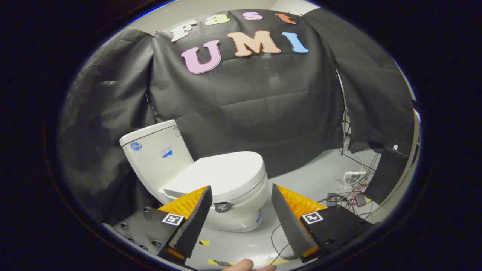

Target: Open the toilet lid.

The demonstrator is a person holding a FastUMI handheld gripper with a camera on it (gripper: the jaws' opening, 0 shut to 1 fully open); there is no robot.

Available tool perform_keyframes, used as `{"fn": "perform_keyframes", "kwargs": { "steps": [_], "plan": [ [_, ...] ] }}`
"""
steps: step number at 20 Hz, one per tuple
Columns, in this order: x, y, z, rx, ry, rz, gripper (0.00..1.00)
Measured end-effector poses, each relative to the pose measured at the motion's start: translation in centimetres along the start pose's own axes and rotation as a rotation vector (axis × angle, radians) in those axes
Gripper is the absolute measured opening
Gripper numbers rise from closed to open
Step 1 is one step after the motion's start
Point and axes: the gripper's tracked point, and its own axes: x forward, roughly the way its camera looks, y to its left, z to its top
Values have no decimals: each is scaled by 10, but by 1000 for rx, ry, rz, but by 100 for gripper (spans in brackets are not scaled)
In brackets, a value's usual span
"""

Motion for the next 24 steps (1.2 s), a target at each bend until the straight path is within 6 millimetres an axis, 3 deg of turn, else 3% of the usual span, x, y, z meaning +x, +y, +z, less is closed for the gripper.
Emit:
{"fn": "perform_keyframes", "kwargs": {
  "steps": [19,24],
  "plan": [
    [-1,-1,11,-12,-24,3,98],
    [9,11,18,-8,-27,54,98]
  ]
}}
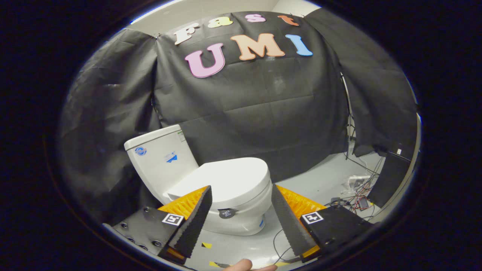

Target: Open the toilet lid.

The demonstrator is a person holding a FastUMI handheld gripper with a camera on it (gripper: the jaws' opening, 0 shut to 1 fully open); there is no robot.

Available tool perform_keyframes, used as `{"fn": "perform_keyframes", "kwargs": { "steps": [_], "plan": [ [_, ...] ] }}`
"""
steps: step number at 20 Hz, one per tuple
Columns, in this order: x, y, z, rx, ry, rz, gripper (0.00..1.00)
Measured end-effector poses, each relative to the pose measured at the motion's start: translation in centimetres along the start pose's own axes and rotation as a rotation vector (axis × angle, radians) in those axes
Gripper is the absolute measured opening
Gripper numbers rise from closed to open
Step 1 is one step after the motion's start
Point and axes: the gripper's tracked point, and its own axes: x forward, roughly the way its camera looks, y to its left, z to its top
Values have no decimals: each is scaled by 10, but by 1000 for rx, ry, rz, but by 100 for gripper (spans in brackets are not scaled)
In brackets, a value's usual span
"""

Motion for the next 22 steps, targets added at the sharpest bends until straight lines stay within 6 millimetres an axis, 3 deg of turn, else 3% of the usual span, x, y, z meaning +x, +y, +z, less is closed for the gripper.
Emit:
{"fn": "perform_keyframes", "kwargs": {
  "steps": [2,9,13,16,18,20,22],
  "plan": [
    [5,2,-3,22,0,19,98],
    [41,18,-45,210,82,4,98],
    [61,32,-90,274,207,6,98],
    [66,21,-135,435,336,-124,97],
    [72,14,-143,537,323,-165,97],
    [78,16,-134,626,271,-174,97],
    [82,15,-143,676,258,-212,96]
  ]
}}
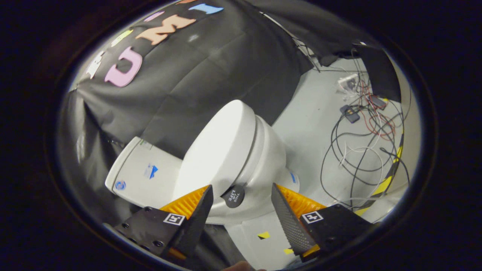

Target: Open the toilet lid.

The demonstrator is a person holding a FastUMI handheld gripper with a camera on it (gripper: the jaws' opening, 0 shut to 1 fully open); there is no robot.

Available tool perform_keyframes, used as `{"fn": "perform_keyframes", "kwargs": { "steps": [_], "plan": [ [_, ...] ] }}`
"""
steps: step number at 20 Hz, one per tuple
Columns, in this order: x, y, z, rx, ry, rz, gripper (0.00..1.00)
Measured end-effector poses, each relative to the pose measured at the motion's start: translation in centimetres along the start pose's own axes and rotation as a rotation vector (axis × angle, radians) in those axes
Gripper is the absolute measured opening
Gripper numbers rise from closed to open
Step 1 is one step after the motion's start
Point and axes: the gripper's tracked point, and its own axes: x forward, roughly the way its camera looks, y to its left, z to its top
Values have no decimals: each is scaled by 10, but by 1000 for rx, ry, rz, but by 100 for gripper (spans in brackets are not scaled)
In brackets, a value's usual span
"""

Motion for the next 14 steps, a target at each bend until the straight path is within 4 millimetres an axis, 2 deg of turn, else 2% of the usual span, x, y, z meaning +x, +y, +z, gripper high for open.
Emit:
{"fn": "perform_keyframes", "kwargs": {
  "steps": [1,3,4,6,8,11,14],
  "plan": [
    [3,-4,1,43,-26,-25,97],
    [3,1,3,163,-66,2,97],
    [-2,-7,2,197,-77,-15,97],
    [-13,-30,13,240,-128,-93,96],
    [-18,-40,20,251,-141,-117,96],
    [-13,-47,21,286,-122,-112,96],
    [-3,-44,11,332,-81,-80,96]
  ]
}}
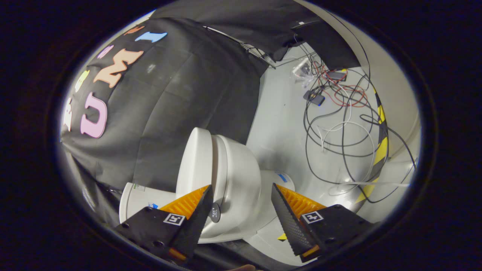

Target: Open the toilet lid.

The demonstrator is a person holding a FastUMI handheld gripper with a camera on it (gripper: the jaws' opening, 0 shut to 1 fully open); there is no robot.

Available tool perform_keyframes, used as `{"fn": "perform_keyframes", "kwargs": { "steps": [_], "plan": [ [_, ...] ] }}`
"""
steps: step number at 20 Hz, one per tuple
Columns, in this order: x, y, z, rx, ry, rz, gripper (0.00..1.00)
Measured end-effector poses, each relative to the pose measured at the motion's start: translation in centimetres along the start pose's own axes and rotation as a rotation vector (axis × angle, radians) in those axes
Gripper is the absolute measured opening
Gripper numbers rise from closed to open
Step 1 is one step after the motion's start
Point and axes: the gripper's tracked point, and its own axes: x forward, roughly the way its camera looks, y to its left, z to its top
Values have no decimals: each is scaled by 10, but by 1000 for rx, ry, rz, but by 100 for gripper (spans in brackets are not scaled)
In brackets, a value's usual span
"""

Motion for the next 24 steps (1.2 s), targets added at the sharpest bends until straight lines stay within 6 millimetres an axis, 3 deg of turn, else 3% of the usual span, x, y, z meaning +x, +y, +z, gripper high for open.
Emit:
{"fn": "perform_keyframes", "kwargs": {
  "steps": [6,8,9,11,13,15,17,18,19,21,24],
  "plan": [
    [7,5,-33,11,118,54,96],
    [10,-2,-42,55,152,36,96],
    [19,5,-51,96,150,61,91],
    [15,11,-48,116,139,79,81],
    [13,31,-56,134,158,141,71],
    [13,31,-67,106,185,135,71],
    [27,25,-76,105,231,96,71],
    [33,39,-80,121,249,139,71],
    [35,58,-78,132,257,218,52],
    [31,55,-79,51,233,163,14],
    [37,53,-72,114,227,136,14]
  ]
}}
